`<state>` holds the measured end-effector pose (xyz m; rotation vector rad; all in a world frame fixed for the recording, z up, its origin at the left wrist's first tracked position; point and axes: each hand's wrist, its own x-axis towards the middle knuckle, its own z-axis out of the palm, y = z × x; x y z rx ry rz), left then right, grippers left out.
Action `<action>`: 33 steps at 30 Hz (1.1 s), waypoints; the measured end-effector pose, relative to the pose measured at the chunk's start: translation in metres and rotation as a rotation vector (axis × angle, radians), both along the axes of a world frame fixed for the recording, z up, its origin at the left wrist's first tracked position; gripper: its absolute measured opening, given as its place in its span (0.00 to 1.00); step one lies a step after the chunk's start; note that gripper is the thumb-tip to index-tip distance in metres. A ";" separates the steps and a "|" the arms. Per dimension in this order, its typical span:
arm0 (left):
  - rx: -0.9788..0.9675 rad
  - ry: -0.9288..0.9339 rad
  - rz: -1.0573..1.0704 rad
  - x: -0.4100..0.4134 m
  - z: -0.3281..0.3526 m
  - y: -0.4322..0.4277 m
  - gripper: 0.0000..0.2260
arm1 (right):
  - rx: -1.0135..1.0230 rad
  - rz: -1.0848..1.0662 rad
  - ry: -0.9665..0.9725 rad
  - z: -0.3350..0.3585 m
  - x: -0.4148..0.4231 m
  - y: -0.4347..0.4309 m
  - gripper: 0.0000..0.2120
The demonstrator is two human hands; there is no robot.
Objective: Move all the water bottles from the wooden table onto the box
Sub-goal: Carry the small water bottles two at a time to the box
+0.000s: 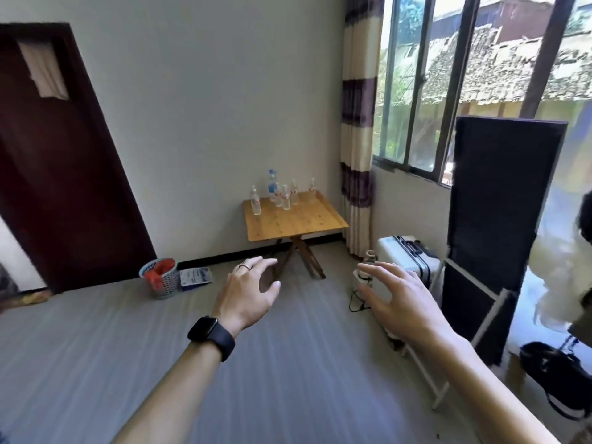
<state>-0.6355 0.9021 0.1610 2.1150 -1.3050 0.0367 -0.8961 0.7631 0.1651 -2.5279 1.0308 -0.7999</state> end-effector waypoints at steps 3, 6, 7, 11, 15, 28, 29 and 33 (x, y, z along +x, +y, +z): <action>0.008 -0.006 0.072 0.024 0.005 -0.031 0.20 | 0.005 0.047 -0.037 0.007 0.027 -0.051 0.21; 0.014 0.012 0.121 0.049 0.005 -0.063 0.20 | 0.010 0.092 -0.057 0.006 0.058 -0.095 0.20; 0.010 0.015 0.133 0.059 0.004 -0.074 0.20 | 0.012 0.107 -0.065 0.004 0.071 -0.110 0.20; 0.018 0.019 0.164 0.106 -0.012 -0.120 0.20 | 0.035 0.147 -0.053 -0.013 0.128 -0.166 0.20; 0.027 0.022 0.176 0.163 -0.033 -0.174 0.20 | 0.041 0.175 -0.026 -0.033 0.196 -0.223 0.21; 0.103 0.074 0.180 0.351 -0.060 -0.379 0.20 | 0.087 0.140 0.022 -0.057 0.369 -0.426 0.21; 0.109 0.071 0.181 0.364 -0.063 -0.398 0.20 | 0.093 0.140 0.021 -0.061 0.382 -0.444 0.21; 0.132 0.061 0.168 0.412 -0.076 -0.481 0.21 | 0.132 0.161 -0.004 -0.081 0.432 -0.524 0.21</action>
